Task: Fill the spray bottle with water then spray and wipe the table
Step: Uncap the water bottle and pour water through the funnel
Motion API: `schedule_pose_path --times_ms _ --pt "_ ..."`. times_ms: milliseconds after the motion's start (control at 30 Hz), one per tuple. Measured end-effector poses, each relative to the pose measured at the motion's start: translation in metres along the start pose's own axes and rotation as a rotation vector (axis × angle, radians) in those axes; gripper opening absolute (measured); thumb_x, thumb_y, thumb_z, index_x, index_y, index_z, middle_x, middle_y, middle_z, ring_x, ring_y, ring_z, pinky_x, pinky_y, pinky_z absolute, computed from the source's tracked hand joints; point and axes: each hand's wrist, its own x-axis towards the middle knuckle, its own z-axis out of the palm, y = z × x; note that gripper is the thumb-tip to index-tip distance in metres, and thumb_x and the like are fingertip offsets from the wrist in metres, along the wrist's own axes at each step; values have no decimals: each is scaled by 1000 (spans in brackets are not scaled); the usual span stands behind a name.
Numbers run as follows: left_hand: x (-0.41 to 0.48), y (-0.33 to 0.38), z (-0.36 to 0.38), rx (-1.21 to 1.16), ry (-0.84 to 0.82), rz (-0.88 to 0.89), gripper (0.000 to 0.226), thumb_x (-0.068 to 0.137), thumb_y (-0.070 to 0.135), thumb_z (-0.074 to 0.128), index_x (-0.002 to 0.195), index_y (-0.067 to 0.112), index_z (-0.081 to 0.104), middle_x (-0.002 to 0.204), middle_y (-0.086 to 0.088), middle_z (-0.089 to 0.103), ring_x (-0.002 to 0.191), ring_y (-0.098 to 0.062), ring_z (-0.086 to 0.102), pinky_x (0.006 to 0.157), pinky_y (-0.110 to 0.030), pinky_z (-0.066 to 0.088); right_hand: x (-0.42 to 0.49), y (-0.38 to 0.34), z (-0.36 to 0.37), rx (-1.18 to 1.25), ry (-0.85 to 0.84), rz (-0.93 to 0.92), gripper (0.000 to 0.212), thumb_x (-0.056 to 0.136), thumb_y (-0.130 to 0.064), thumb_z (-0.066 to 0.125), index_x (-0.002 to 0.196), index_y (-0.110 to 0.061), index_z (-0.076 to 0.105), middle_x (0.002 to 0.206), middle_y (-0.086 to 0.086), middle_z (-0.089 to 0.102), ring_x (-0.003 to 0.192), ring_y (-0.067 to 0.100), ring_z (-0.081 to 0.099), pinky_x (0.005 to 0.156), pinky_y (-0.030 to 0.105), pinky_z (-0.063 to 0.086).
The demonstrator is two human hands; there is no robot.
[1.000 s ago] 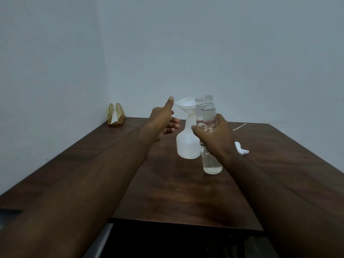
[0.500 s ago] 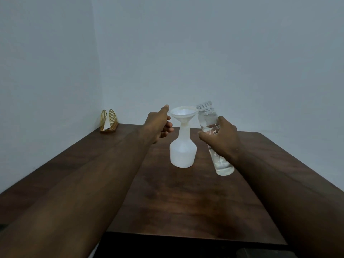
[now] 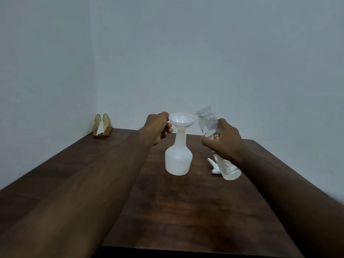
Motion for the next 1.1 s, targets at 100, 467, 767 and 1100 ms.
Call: schedule_pose_path --times_ms 100,467,767,1100 --pt "2 -2 1 -36 10 17 18 93 20 49 77 13 52 60 -1 52 49 -14 52 47 -22 38 5 1 -3 -40 -31 -12 39 70 -35 75 97 -15 54 86 -4 64 78 17 61 67 32 49" --pt "6 1 7 -65 14 86 17 90 16 50 74 10 51 57 -2 52 45 -13 50 44 -20 37 29 -1 -13 -142 -178 -76 38 71 -34 77 96 -17 54 86 -2 66 78 15 63 68 33 52" --pt "9 0 8 -70 30 89 16 91 16 49 77 9 53 57 -2 52 45 -11 51 43 -19 39 45 -7 -30 -317 -281 -135 36 69 -34 79 88 -16 54 77 -2 61 75 17 58 63 32 47" --pt "7 -1 11 -99 25 90 16 89 13 49 73 9 50 57 -3 51 39 -11 50 42 -18 37 51 -17 -40 -422 -346 -169 35 68 -31 80 75 -24 46 77 -2 60 72 14 58 61 29 49"
